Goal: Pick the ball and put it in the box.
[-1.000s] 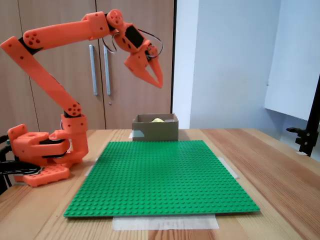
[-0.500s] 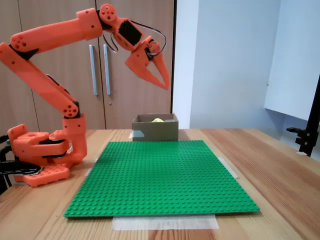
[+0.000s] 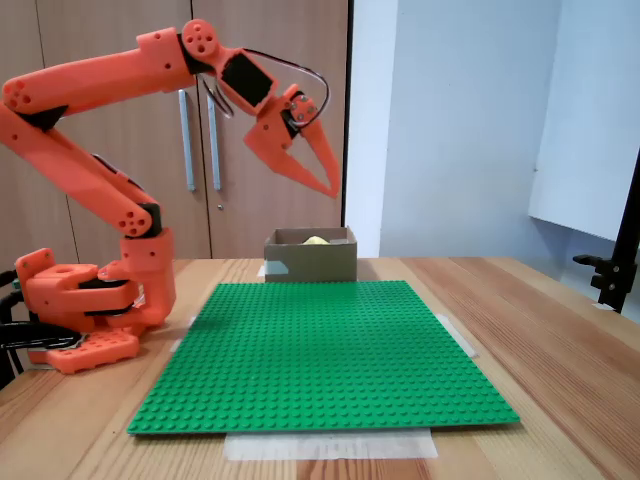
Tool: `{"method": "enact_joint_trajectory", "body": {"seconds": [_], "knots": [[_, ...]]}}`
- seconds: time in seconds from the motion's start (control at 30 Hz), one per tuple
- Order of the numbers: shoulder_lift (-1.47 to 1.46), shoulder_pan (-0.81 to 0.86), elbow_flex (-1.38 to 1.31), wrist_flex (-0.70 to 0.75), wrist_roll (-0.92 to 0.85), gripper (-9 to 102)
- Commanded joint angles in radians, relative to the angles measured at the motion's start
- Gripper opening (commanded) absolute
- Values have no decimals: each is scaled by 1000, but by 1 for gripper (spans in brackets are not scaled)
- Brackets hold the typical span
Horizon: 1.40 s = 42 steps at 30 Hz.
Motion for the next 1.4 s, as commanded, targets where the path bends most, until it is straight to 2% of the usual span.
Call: {"method": "enact_joint_trajectory", "body": {"seconds": [0.0, 0.5, 1.37], "knots": [[57, 34, 25, -29, 5, -1], [261, 129, 281, -114, -11, -1], [658, 178, 793, -288, -74, -1]]}}
